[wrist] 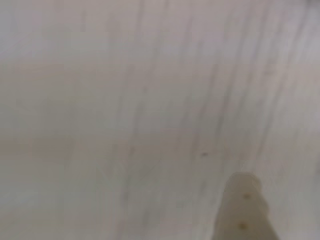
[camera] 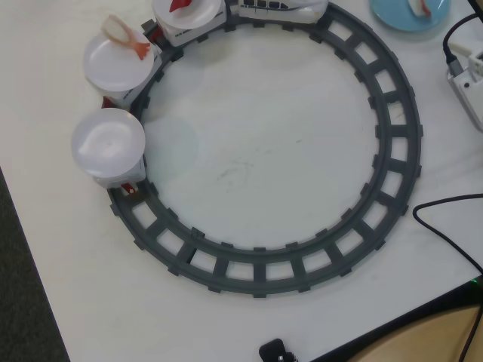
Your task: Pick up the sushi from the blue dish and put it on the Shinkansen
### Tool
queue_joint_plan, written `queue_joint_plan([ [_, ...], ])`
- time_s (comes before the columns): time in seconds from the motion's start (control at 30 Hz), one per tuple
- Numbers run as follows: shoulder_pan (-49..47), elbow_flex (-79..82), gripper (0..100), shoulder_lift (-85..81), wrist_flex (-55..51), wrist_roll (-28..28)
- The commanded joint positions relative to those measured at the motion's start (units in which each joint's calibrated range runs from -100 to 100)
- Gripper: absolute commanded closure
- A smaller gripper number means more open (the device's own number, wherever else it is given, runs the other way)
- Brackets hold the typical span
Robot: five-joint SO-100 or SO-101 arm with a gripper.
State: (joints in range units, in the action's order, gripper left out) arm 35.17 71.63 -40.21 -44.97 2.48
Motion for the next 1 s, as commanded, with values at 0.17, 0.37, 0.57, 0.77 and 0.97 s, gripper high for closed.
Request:
queue_joint_plan([
  [0.17,-0.31,3.68,66,-1.58,0.77,0.09],
  [0.37,-0.40,4.49,66,-2.25,1.45,0.19],
  [0.57,-0.40,4.49,66,-2.25,1.45,0.19],
  [0.77,-0.40,4.49,66,-2.25,1.45,0.19],
  [0.97,-0.05,4.40,66,-2.17,3.51,0.14],
])
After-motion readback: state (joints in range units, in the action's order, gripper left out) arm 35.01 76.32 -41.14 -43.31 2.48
